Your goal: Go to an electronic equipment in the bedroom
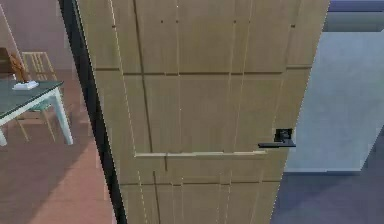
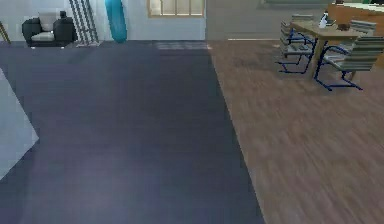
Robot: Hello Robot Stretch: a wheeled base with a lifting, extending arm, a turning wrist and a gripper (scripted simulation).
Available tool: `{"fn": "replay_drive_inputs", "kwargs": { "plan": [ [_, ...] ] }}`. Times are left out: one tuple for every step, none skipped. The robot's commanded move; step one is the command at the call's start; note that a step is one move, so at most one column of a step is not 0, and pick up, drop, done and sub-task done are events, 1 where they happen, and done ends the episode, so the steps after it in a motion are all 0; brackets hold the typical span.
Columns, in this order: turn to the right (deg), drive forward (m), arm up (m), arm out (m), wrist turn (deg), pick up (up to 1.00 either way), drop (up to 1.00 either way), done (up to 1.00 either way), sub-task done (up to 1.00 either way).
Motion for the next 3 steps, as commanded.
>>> {"fn": "replay_drive_inputs", "kwargs": {
  "plan": [
    [45.0,0.0,0.0,0.0,0.0,0.0,0.0,0.0,0.0],
    [42.0,0.0,0.0,0.0,0.0,0.0,0.0,0.0,0.0],
    [0.0,0.25,0.0,0.0,0.0,0.0,0.0,0.0,0.0]
  ]
}}
